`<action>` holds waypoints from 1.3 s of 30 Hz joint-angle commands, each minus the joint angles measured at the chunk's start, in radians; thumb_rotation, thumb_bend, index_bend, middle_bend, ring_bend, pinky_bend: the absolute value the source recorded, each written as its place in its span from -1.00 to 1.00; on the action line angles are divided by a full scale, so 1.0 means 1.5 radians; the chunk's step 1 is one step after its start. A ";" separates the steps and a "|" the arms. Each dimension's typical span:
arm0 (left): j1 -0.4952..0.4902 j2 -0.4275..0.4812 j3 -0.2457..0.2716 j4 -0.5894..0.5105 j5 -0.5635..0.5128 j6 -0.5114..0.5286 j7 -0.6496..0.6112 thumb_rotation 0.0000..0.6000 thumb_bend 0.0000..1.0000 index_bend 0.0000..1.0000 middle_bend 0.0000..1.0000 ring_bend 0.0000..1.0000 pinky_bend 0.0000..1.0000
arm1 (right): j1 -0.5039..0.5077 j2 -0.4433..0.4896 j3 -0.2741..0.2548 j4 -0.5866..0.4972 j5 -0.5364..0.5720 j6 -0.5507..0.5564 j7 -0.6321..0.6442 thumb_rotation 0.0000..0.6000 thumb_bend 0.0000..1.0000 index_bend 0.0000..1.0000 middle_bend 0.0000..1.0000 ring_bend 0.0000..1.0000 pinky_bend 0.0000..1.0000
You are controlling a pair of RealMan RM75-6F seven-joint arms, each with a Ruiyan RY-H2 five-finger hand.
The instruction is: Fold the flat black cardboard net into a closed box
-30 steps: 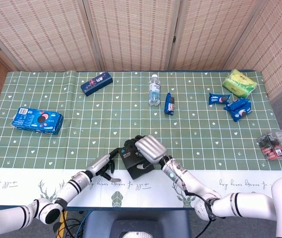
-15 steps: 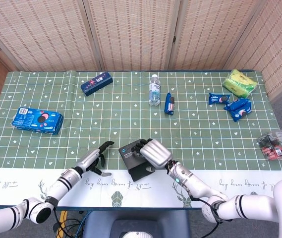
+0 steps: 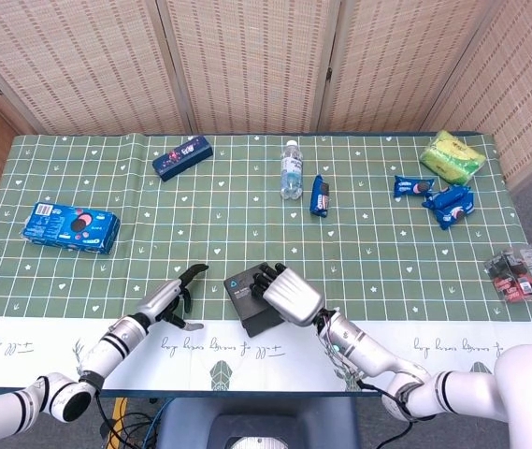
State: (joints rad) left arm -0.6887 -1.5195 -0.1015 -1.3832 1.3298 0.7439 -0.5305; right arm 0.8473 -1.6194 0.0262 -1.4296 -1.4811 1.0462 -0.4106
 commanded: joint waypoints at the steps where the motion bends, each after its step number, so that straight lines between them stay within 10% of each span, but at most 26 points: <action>1: 0.001 0.002 0.000 0.002 0.003 0.001 -0.007 1.00 -0.78 -1.00 -1.00 0.15 0.66 | -0.011 -0.020 -0.009 0.029 -0.029 0.023 0.004 1.00 -0.59 -0.24 -0.37 -0.55 -0.28; 19: 0.008 0.028 -0.001 -0.009 0.025 0.015 -0.050 1.00 -0.77 -1.00 -1.00 0.14 0.66 | -0.044 -0.063 -0.007 0.110 -0.097 0.085 0.024 1.00 -0.35 -0.06 -0.29 -0.55 -0.28; 32: 0.096 0.110 0.006 -0.082 0.036 0.210 0.145 1.00 -0.78 -0.97 -1.00 -0.30 0.37 | -0.174 0.236 0.001 -0.183 0.002 0.159 0.099 1.00 -0.38 -0.24 -0.38 -0.53 -0.29; 39: 0.166 0.152 0.017 -0.098 0.014 0.314 0.277 1.00 -0.77 -0.72 -0.82 -0.42 0.12 | -0.264 0.362 -0.039 -0.237 0.040 0.191 0.176 1.00 -0.35 -0.17 -0.12 -0.20 0.14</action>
State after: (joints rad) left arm -0.4881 -1.3246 -0.0865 -1.5133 1.3661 1.1552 -0.1748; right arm 0.5081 -1.1250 -0.0063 -1.7550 -1.4522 1.2978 -0.1966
